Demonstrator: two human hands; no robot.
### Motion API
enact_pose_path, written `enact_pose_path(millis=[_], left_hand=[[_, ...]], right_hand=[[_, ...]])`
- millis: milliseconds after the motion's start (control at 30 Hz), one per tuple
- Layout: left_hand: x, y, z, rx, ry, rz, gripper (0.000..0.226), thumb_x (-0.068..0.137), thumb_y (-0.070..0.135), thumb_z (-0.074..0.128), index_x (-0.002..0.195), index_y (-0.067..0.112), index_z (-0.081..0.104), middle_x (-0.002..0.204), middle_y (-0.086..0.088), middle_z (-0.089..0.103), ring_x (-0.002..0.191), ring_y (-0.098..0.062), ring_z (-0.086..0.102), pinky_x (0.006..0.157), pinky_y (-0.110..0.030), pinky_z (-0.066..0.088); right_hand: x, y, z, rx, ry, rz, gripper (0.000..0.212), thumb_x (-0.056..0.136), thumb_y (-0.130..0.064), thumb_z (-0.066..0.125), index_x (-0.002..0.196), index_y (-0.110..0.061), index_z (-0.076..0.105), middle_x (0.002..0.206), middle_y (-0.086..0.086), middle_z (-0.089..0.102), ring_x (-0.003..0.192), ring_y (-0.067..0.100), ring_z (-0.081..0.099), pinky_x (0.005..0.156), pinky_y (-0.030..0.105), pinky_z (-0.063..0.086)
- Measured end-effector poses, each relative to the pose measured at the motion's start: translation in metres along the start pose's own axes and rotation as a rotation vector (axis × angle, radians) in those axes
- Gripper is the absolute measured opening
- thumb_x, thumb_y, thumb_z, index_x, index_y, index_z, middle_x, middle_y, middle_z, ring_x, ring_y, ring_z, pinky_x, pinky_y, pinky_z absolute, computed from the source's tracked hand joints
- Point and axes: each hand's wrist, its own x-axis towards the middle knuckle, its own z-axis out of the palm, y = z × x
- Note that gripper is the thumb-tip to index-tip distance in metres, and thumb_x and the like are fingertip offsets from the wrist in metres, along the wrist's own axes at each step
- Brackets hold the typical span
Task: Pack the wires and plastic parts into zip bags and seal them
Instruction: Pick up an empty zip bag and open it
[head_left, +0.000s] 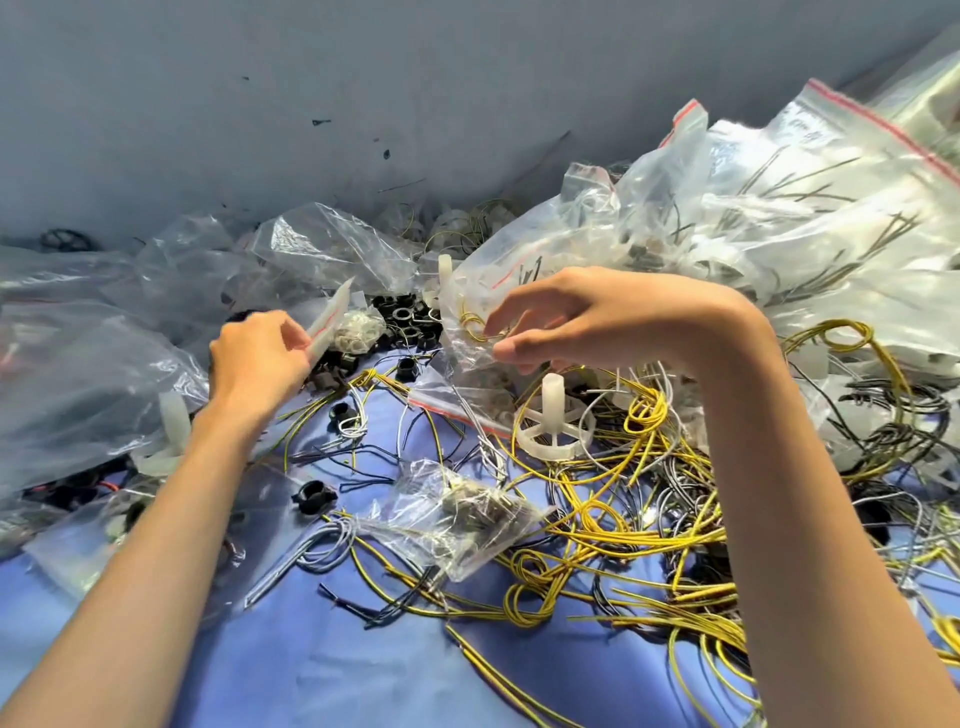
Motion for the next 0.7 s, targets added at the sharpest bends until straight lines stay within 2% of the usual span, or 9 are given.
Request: enact_pose_path(millis=[67, 133, 233, 333, 433, 500, 567, 633, 700], left_hand=[[-0.004, 0.022, -0.024, -0.036, -0.055, 0.068, 0.011, 0.080, 0.019, 0.070, 0.089, 0.019, 0.074, 0.095, -0.010, 0.073, 0.100, -0.030, 0.062, 0.090, -0.037, 0.045], [-0.014, 0.045, -0.047, -0.109, -0.119, 0.128, 0.008, 0.082, 0.027, 0.069, 0.084, 0.022, 0.074, 0.084, -0.002, 0.073, 0.084, -0.017, 0.062, 0.076, -0.028, 0.045], [-0.032, 0.079, -0.072, -0.221, -0.166, 0.237, 0.023, 0.083, 0.037, 0.064, 0.075, 0.018, 0.075, 0.072, -0.001, 0.071, 0.068, -0.013, 0.058, 0.061, -0.022, 0.039], [-0.050, 0.102, -0.091, -0.173, -0.349, 0.420, 0.024, 0.082, 0.043, 0.062, 0.076, 0.024, 0.075, 0.075, -0.005, 0.070, 0.071, -0.018, 0.060, 0.064, -0.025, 0.043], [-0.061, 0.110, -0.105, -0.116, -0.592, 0.559, 0.011, 0.081, 0.048, 0.062, 0.074, 0.046, 0.070, 0.082, 0.014, 0.069, 0.078, -0.001, 0.062, 0.077, -0.024, 0.046], [-0.065, 0.109, -0.106, -0.114, -0.589, 0.597, 0.015, 0.082, 0.045, 0.057, 0.081, 0.042, 0.071, 0.085, 0.015, 0.068, 0.081, -0.003, 0.062, 0.081, -0.026, 0.047], [-0.067, 0.108, -0.104, -0.119, -0.499, 0.593, 0.019, 0.083, 0.045, 0.056, 0.081, 0.036, 0.073, 0.084, 0.003, 0.069, 0.083, -0.017, 0.063, 0.080, -0.036, 0.050], [-0.069, 0.106, -0.101, -0.131, -0.401, 0.572, 0.015, 0.081, 0.036, 0.062, 0.077, 0.031, 0.075, 0.081, -0.003, 0.069, 0.081, -0.023, 0.063, 0.077, -0.040, 0.051], [-0.071, 0.104, -0.098, -0.164, -0.352, 0.529, 0.008, 0.074, 0.034, 0.068, 0.069, 0.036, 0.074, 0.071, 0.005, 0.069, 0.072, -0.017, 0.063, 0.071, -0.036, 0.053]], right_hand=[[0.002, -0.001, 0.002, -0.003, -0.004, -0.003, 0.031, 0.090, -0.044, 0.057, 0.116, -0.028, 0.063, 0.090, -0.007, 0.074, 0.090, 0.011, 0.069, 0.088, 0.039, 0.054], [0.003, -0.002, 0.003, 0.005, -0.019, -0.001, 0.033, 0.090, -0.044, 0.057, 0.117, -0.026, 0.062, 0.092, -0.005, 0.074, 0.090, 0.009, 0.070, 0.088, 0.039, 0.054], [0.006, -0.003, 0.007, 0.104, 0.017, 0.005, 0.044, 0.090, -0.043, 0.057, 0.128, -0.022, 0.053, 0.103, 0.001, 0.072, 0.089, 0.013, 0.071, 0.088, 0.041, 0.055], [0.009, -0.006, 0.010, 0.235, 0.129, -0.015, 0.048, 0.092, -0.041, 0.054, 0.136, -0.024, 0.041, 0.105, 0.005, 0.070, 0.080, 0.017, 0.073, 0.082, 0.042, 0.058], [0.013, -0.010, 0.011, 0.251, 0.229, -0.042, 0.055, 0.094, -0.039, 0.054, 0.142, -0.026, 0.030, 0.100, 0.008, 0.071, 0.070, 0.019, 0.073, 0.074, 0.042, 0.060], [0.016, -0.011, 0.012, 0.228, 0.288, -0.040, 0.060, 0.095, -0.034, 0.055, 0.145, -0.027, 0.025, 0.095, 0.008, 0.072, 0.065, 0.017, 0.072, 0.070, 0.043, 0.060], [0.019, -0.011, 0.013, 0.203, 0.307, -0.033, 0.058, 0.094, -0.028, 0.056, 0.145, -0.027, 0.028, 0.089, 0.005, 0.073, 0.064, 0.014, 0.072, 0.069, 0.042, 0.060], [0.020, -0.012, 0.015, 0.181, 0.324, -0.023, 0.041, 0.093, -0.033, 0.057, 0.131, -0.024, 0.046, 0.083, 0.004, 0.073, 0.062, 0.013, 0.071, 0.069, 0.042, 0.060], [0.022, -0.015, 0.018, 0.155, 0.363, 0.010, 0.036, 0.090, -0.047, 0.056, 0.107, -0.015, 0.058, 0.074, 0.002, 0.072, 0.058, 0.012, 0.070, 0.070, 0.040, 0.059]])
